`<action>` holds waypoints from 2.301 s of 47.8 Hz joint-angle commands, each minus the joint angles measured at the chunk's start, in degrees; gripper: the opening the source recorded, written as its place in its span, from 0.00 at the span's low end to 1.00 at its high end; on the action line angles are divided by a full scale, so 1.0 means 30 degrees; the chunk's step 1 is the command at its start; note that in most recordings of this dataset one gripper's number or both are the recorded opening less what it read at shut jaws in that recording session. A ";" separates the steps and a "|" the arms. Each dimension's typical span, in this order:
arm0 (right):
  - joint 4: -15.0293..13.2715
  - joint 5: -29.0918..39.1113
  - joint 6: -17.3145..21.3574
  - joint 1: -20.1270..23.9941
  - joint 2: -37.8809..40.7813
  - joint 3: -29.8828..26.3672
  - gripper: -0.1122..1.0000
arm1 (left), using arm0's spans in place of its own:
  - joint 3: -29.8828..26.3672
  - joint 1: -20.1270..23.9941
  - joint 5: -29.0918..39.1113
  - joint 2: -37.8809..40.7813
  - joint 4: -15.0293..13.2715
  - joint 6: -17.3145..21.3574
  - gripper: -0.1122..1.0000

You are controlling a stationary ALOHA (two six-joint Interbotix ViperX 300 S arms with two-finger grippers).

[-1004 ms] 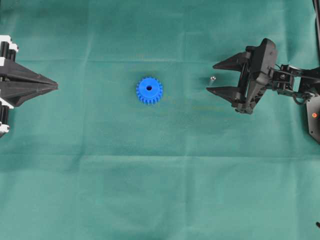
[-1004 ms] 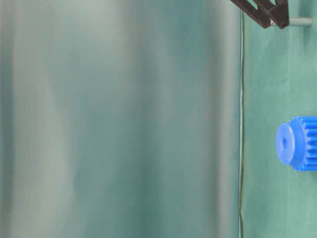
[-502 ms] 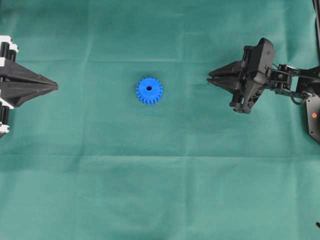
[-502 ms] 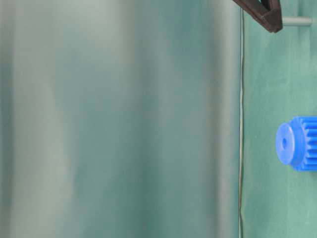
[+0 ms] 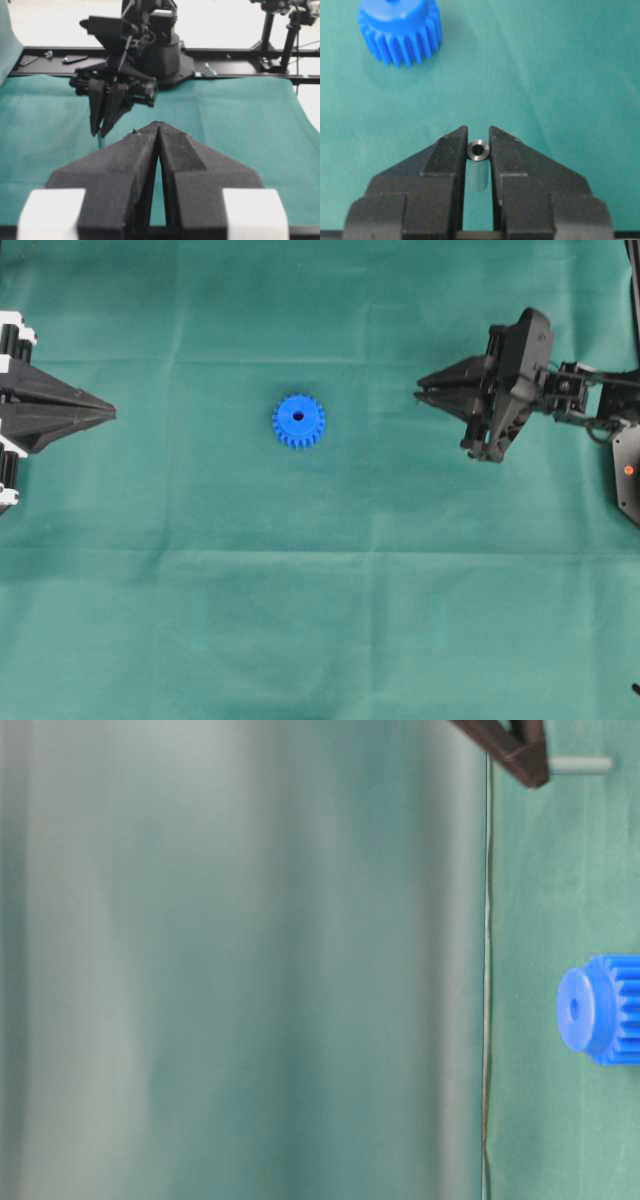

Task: Insert the shaft placed at a random location into the center hole of the small gear at another random location.
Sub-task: 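Lift the silver shaft with the right gripper, then carry the shaft left with the right gripper over the blue gear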

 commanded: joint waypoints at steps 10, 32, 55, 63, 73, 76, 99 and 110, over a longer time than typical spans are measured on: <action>-0.0322 0.4072 -0.0410 -0.0029 -0.3750 -0.1289 0.22 | -0.0410 0.0029 -0.0117 0.0117 0.0029 -0.0029 0.10; -0.0352 0.4541 -0.0410 0.0059 -0.3750 -0.1758 0.22 | -0.0381 0.0029 -0.0117 0.0205 0.0029 -0.0059 0.10; -0.0352 0.4600 -0.0410 0.1172 -0.0469 -0.5244 0.22 | -0.0381 0.0029 -0.0088 0.0234 0.0029 -0.0059 0.10; -0.0352 0.4658 -0.0410 0.1465 0.0791 -0.6914 0.22 | -0.0410 0.0029 -0.0117 0.0234 0.0029 -0.0059 0.10; -0.0410 0.4805 -0.0410 0.1670 0.1963 -0.8672 0.22 | -0.0381 0.0029 -0.0088 0.0234 0.0029 -0.0059 0.10; -0.0410 0.4951 -0.0410 0.1699 0.2256 -0.9082 0.22 | -0.0381 0.0029 -0.0088 0.0234 0.0059 -0.0059 0.10; -0.0381 0.5098 -0.0410 0.1758 0.3340 -1.0400 0.22 | -0.0381 0.0029 0.0088 0.0234 0.0029 -0.0059 0.10; -0.0381 0.5098 -0.0410 0.1758 0.3398 -1.0459 0.22 | -0.0381 0.0029 0.0146 0.0234 0.0029 -0.0059 0.10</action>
